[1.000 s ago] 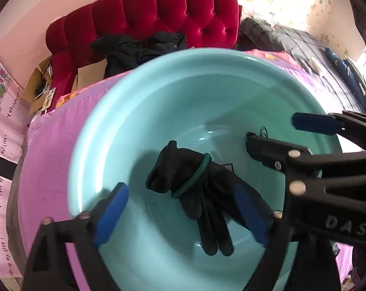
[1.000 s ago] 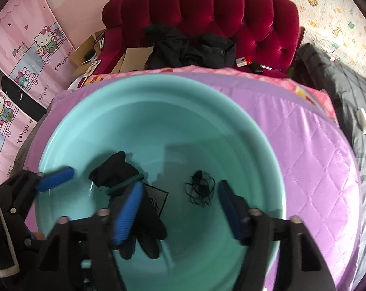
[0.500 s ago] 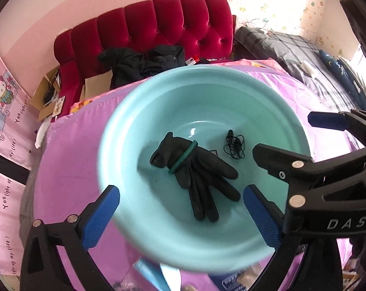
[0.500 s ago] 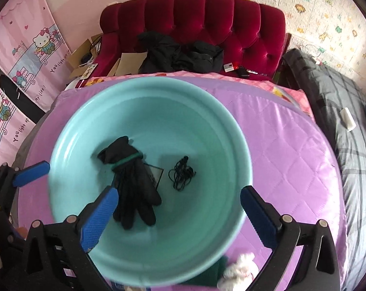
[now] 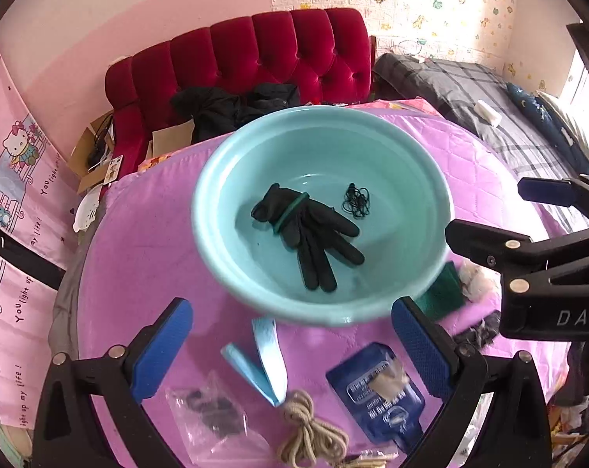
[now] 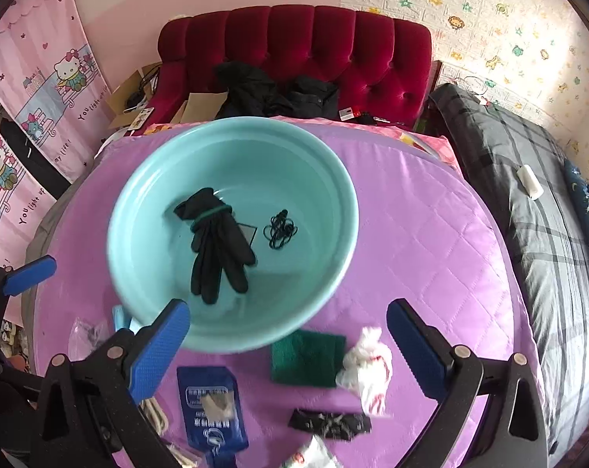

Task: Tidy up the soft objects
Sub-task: 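Grasp the gold snack packet with the left gripper while the right gripper grasps the white pouch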

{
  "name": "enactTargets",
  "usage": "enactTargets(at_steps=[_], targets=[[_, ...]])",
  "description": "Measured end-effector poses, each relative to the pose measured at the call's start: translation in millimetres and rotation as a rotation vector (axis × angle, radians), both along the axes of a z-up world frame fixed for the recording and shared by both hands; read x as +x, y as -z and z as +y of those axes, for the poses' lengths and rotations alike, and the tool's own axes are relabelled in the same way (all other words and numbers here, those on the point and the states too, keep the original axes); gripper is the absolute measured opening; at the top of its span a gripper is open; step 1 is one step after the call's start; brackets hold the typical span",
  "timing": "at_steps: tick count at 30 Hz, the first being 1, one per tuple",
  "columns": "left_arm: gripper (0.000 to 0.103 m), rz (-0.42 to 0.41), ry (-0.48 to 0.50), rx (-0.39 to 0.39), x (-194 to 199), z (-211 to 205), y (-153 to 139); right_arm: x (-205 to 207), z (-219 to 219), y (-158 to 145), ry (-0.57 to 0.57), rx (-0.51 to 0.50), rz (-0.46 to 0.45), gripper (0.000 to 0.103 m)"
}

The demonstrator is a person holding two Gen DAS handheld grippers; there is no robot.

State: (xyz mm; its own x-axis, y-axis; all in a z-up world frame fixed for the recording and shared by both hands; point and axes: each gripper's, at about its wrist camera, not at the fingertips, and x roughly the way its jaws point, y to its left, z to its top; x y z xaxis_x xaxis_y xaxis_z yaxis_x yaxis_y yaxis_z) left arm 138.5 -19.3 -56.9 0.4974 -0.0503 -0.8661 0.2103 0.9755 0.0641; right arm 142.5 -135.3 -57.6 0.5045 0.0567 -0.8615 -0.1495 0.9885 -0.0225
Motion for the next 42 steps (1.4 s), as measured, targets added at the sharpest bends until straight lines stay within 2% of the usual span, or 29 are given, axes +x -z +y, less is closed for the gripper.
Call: enactTargets(at_steps=[8,14,22,28,34,42], targets=[[0.103,-0.021,0.005,0.008,-45,1,3,-44,-8,2,0.018,-0.016,-0.002,0.103],[0.103,0.014,0.009,0.002,-78,4,22,-77,-14,18,0.040,-0.038,0.013,0.103],[0.103,0.043,0.007,-0.005,-117,7,52,-106,-21,55,0.079,-0.048,0.083,0.103],[0.103,0.104,-0.007,-0.022,-139,8,83,-120,-26,86,0.100,-0.043,0.154,0.103],[0.103,0.147,0.009,-0.019,-151,1,103,-132,-29,121,0.126,-0.033,0.230,0.103],[0.103,0.236,0.001,-0.048,-157,3,125,-136,-32,150,0.141,0.002,0.309,0.103]])
